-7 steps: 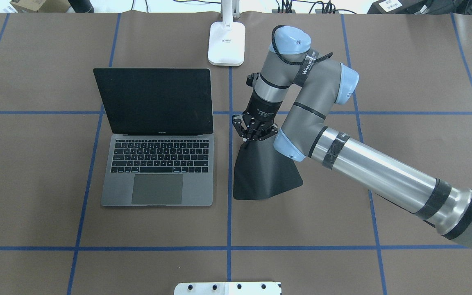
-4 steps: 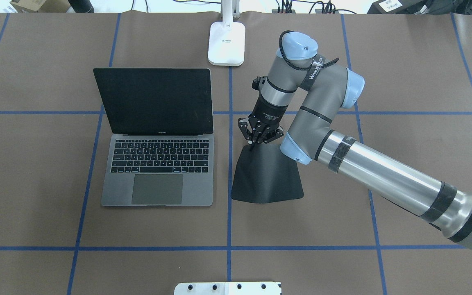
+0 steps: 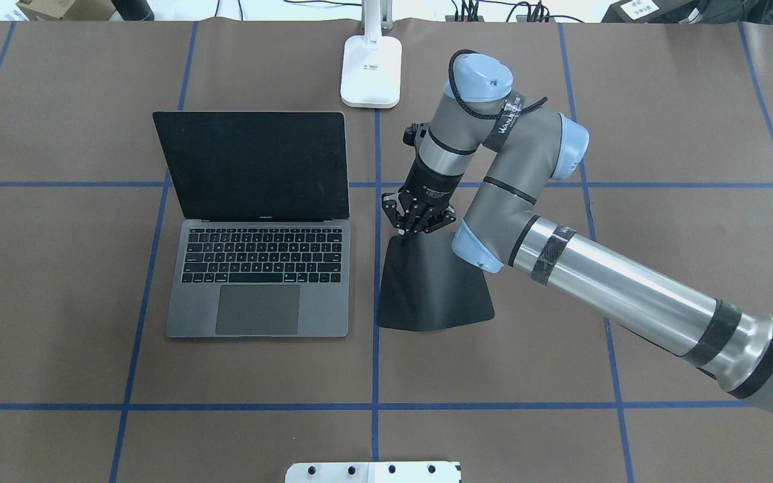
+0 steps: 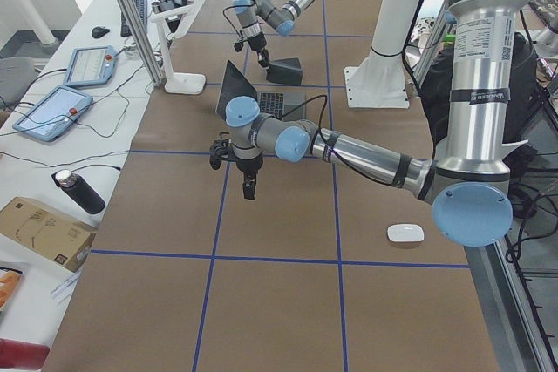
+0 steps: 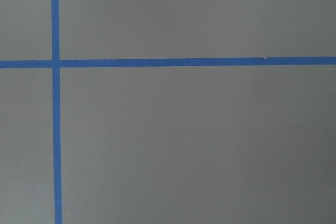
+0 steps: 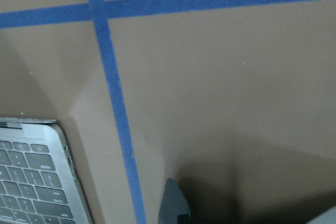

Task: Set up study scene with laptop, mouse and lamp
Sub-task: 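Open the right gripper to release the pad flat on the table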

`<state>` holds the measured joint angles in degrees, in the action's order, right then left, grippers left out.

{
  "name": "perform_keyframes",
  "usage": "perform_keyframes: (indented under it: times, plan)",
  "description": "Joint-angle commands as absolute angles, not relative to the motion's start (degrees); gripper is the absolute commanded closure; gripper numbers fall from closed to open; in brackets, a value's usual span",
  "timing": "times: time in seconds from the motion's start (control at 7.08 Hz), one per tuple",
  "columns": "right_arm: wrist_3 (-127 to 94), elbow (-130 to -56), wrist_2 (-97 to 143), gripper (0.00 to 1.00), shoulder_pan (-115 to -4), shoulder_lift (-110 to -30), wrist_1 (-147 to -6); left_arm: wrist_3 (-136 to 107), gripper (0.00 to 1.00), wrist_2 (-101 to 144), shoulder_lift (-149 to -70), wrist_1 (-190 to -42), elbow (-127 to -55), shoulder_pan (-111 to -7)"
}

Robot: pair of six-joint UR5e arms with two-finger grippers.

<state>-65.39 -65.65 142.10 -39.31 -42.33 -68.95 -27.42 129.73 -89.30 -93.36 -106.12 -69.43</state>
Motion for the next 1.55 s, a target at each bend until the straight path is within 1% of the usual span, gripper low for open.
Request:
perform_keyframes:
  times: [0.0, 0.14, 0.28, 0.42, 0.99, 1.41]
  plan:
    - [-65.39, -65.65, 140.63, 1.00, -38.50, -42.36, -68.20, -27.42, 0.00, 129.73, -89.38, -93.43, -105.65, -69.43]
    - [-65.30, -65.65, 140.62, 1.00, -38.50, -42.28, -68.20, -27.42, 0.00, 129.73, -89.38, -93.43, -105.64, -69.43]
    - [-65.39, -65.65, 140.71, 0.75, -38.50, -42.36, -68.20, -27.42, 0.00, 129.73, -89.38, -93.43, -105.56, -69.43]
    - [-65.39, -65.74, 140.63, 0.02, -38.50, -42.19, -66.46, -27.42, 0.00, 129.73, -89.38, -93.43, -105.56, -69.43]
    - [-65.39, -65.74, 140.36, 0.01, -38.76, -42.19, -64.60, -27.42, 0.00, 129.73, -89.47, -93.43, -105.21, -69.43]
    - [-65.39, -66.00, 138.71, 0.01, -41.22, -40.70, -62.42, -27.42, 0.00, 129.73, -89.47, -93.51, -104.51, -69.43]
